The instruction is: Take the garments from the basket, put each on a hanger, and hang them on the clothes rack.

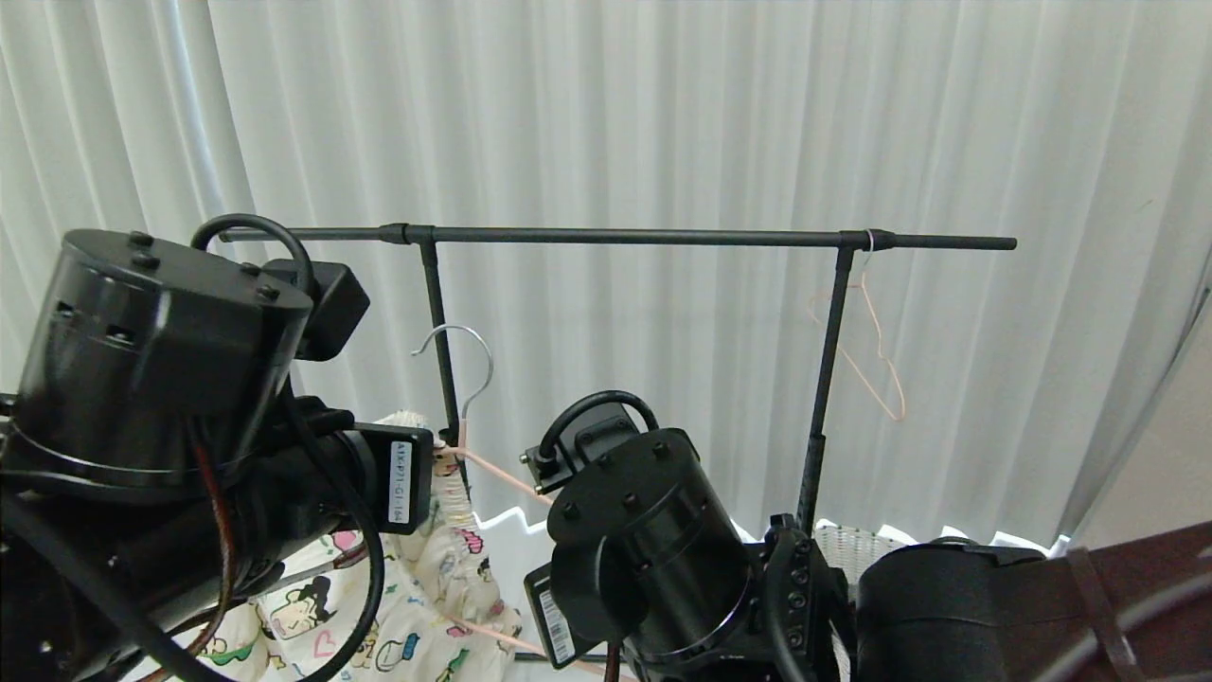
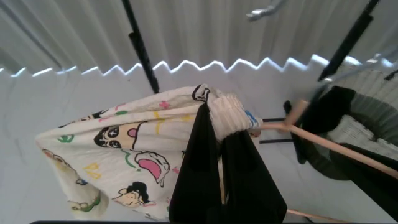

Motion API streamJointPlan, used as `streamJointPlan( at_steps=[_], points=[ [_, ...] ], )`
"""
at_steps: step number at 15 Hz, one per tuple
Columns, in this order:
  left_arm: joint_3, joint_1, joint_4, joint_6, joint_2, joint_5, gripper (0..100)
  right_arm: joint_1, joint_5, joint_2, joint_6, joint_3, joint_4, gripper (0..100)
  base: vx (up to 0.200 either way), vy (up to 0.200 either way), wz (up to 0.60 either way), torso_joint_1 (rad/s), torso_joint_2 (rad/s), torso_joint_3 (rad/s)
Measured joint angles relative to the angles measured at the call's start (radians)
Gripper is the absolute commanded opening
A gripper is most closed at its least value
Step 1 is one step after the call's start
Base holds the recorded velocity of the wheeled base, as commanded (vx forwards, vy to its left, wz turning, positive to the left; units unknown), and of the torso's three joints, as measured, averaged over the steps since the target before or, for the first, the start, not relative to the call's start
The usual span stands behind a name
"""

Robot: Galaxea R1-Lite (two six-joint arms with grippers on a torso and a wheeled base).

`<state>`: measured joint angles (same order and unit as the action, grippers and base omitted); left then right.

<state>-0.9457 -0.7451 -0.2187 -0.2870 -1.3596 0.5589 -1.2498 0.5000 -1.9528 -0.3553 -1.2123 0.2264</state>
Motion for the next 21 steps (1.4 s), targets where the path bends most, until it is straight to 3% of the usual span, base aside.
streamJointPlan(
  at_steps=[6, 9, 13, 14, 17, 21],
  points=[
    [0.038, -0.04, 0.06, -0.003, 0.067, -0.007, 0, -0.013, 0.058, 0.006, -0.026, 0.002, 0.005, 0, 0.0, 0.0, 0.0, 0.0, 0.0, 0.0],
    [0.045, -0.092, 0.061, 0.001, 0.125, -0.107, 0, -0.019, 0.078, 0.008, -0.028, 0.001, 0.013, 0, 0.0, 0.0, 0.0, 0.0, 0.0, 0.0],
    [0.074, -0.116, 0.06, 0.011, 0.183, -0.126, 0, -0.018, 0.081, 0.018, -0.027, 0.001, 0.034, 0, 0.0, 0.0, 0.0, 0.0, 0.0, 0.0],
    [0.075, -0.116, 0.06, 0.011, 0.188, -0.125, 100, -0.017, 0.081, 0.021, -0.027, 0.001, 0.035, 0, 0.0, 0.0, 0.0, 0.0, 0.0, 0.0],
    [0.078, -0.117, 0.06, 0.012, 0.197, -0.124, 100, -0.013, 0.086, 0.03, -0.028, 0.002, 0.037, 0, 0.0, 0.0, 0.0, 0.0, 0.0, 0.0],
    [0.078, -0.114, 0.069, 0.04, 0.212, -0.112, 100, 0.006, 0.151, 0.044, -0.038, 0.004, 0.037, 0, 0.0, 0.0, 0.0, 0.0, 0.0, 0.0]
  ],
)
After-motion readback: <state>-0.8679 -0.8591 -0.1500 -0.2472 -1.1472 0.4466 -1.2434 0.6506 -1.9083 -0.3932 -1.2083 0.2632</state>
